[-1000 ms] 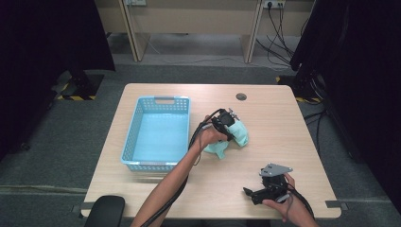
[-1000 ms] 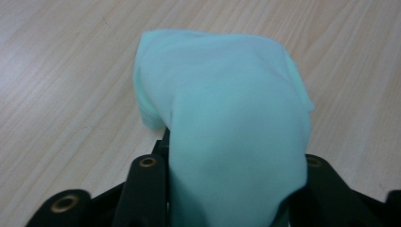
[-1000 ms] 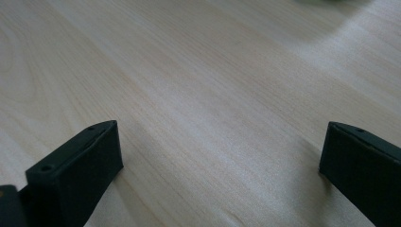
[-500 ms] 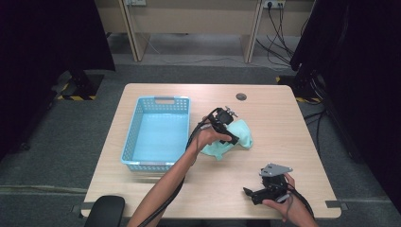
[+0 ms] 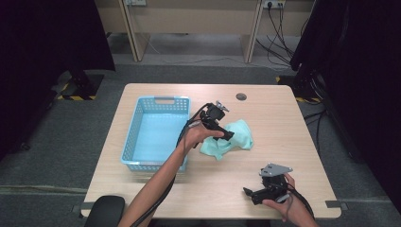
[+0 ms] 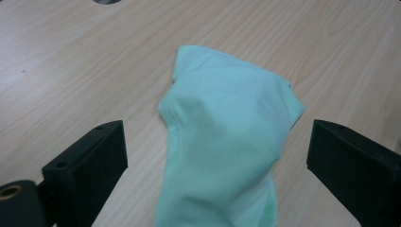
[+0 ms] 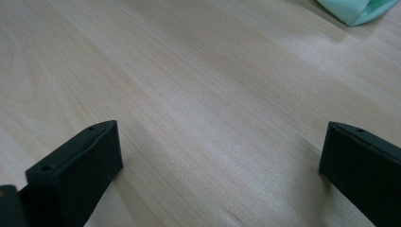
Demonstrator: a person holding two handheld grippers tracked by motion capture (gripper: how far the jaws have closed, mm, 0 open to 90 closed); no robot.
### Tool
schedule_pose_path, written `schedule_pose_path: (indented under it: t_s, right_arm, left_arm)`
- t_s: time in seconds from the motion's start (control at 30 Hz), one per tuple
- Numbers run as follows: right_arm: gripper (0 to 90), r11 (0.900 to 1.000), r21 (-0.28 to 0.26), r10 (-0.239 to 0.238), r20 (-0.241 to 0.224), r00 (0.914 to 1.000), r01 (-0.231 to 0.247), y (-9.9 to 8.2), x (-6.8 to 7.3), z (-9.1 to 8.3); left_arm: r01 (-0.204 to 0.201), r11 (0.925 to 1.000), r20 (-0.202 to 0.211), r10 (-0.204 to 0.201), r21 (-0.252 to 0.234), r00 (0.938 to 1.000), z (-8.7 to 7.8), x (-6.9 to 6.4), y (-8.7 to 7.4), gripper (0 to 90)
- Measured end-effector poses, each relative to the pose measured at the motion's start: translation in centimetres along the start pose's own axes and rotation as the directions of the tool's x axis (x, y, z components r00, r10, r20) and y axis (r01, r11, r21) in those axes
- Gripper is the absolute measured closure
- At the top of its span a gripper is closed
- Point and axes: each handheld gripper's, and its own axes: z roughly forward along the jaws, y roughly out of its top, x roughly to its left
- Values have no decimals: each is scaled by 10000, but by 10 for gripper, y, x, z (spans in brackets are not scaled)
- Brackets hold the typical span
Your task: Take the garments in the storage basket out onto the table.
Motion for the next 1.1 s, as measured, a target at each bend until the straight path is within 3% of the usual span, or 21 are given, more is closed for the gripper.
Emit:
schedule_pose_path:
  t_s: [0.3, 0.67, 1.1]
  right_arm:
    - [3, 10000, 5, 11, -6, 10000, -11, 0, 0, 0]
    - [3, 10000, 16, 16, -9, 10000, -16, 0, 0, 0]
    - [3, 10000, 14, 22, -12, 10000, -22, 0, 0, 0]
  left_arm:
    - [118, 9980, 192, -106, -626, 9998, -12, 2, -2, 58]
    - [387, 9906, 97, -378, -1313, 9992, -37, 13, -13, 55]
    - [554, 9843, 22, -558, -1678, 9984, -52, 21, -26, 51]
